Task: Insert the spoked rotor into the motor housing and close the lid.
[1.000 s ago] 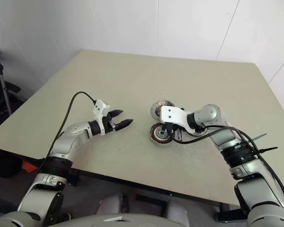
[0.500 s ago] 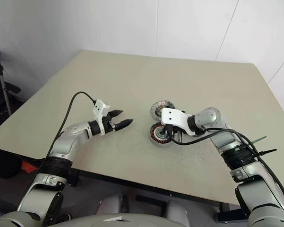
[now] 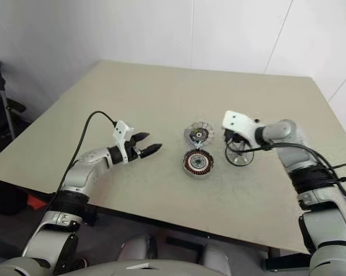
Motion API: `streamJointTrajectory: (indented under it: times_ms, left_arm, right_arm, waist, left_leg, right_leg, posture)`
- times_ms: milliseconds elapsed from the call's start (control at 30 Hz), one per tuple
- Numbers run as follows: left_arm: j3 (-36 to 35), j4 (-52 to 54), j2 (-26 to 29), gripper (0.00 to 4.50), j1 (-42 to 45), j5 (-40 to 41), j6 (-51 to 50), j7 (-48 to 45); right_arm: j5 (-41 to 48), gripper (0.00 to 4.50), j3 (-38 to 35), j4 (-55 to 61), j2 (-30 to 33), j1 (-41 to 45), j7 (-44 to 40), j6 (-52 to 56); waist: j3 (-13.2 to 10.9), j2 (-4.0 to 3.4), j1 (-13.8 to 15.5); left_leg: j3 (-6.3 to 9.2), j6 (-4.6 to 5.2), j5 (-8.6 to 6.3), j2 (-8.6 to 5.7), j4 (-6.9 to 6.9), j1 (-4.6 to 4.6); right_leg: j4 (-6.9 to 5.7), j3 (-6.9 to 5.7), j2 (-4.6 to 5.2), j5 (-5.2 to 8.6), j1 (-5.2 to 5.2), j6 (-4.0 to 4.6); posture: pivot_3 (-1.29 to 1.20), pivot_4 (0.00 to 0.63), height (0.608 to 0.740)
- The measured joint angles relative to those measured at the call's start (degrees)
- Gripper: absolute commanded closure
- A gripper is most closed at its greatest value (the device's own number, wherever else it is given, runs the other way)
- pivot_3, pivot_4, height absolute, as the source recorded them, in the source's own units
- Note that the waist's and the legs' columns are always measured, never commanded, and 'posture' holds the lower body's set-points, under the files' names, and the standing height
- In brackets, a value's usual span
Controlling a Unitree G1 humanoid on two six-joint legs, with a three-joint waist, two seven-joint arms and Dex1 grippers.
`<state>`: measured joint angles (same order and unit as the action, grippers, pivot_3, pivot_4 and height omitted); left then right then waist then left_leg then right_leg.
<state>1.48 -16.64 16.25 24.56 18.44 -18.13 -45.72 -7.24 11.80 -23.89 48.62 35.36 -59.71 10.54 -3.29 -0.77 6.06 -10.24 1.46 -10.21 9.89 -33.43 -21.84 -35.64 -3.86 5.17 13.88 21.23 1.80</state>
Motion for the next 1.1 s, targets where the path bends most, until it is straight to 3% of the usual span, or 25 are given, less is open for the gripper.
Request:
streamJointTrajectory:
  times_ms: [133,367,500,600,867,1100]
  left_arm:
    - [-0.39,1.25,-0.07,0.0,0.18,0.79,-0.16,-0.02]
    - [0.54,1.13,-1.93,0.0,0.84,0.72,-0.13,-0.33]
    - [0.55,0.06,-1.88,0.0,1.85,0.49,0.08,-0.54]
    - [1.11,-0.67,-2.01,0.0,1.91,0.33,0.14,-0.91]
    - [1.56,-0.69,-1.62,0.0,1.23,-0.54,0.15,-1.02]
    - [2.29,-0.56,-1.03,0.0,0.65,-1.07,0.14,-1.09]
  right_arm:
    - [0.1,4.47,-3.85,-3.83,5.83,0.52,0.27,-0.18]
    - [4.85,2.23,-7.9,-7.12,6.89,0.8,-3.35,3.71]
    - [14.62,2.23,-12.5,-8.67,6.67,-2.0,-13.56,13.58]
    - [17.72,2.23,-13.87,-15.17,5.73,-2.61,-16.45,18.69]
    - [19.8,2.23,-15.74,-24.37,4.47,-3.01,-17.43,23.08]
    - [20.8,2.23,-17.68,-29.81,-0.86,-0.92,-13.37,25.3]
  waist:
    - [0.0,0.0,-0.28]
    - [0.0,0.0,-0.33]
    - [0.01,-0.01,-0.03]
    - [0.02,-0.03,-0.02]
    - [0.04,-0.1,-0.22]
    - [0.06,-0.13,-0.39]
  left_leg:
    - [-0.02,0.04,-0.02,0.02,0.01,0.0]
    - [-0.02,0.04,-0.01,0.06,-0.15,0.06]
    - [-0.02,0.22,-0.1,0.07,-0.33,0.03]
    - [-0.01,0.4,-0.18,0.12,-0.67,-0.17]
    - [-0.02,0.31,-0.2,0.19,-0.76,-0.1]
    - [-0.03,0.27,-0.18,0.24,-0.76,-0.1]
  right_leg:
    - [0.03,-0.01,-0.02,0.0,0.03,0.01]
    - [-0.04,-0.02,-0.02,0.0,-0.05,0.0]
    - [-0.03,-0.05,-0.01,0.0,-0.14,0.01]
    - [-0.07,-0.11,0.0,0.0,-0.11,0.01]
    - [-0.1,-0.13,0.0,0.0,-0.15,0.0]
    - [-0.09,-0.17,0.0,0.0,-0.15,0.01]
  posture:
    - [0.0,0.0,0.74]
    - [0.0,0.0,0.74]
    - [0.0,0.0,0.74]
    - [0.0,0.0,0.74]
    - [0.0,0.0,0.74]
    - [0.0,0.0,0.74]
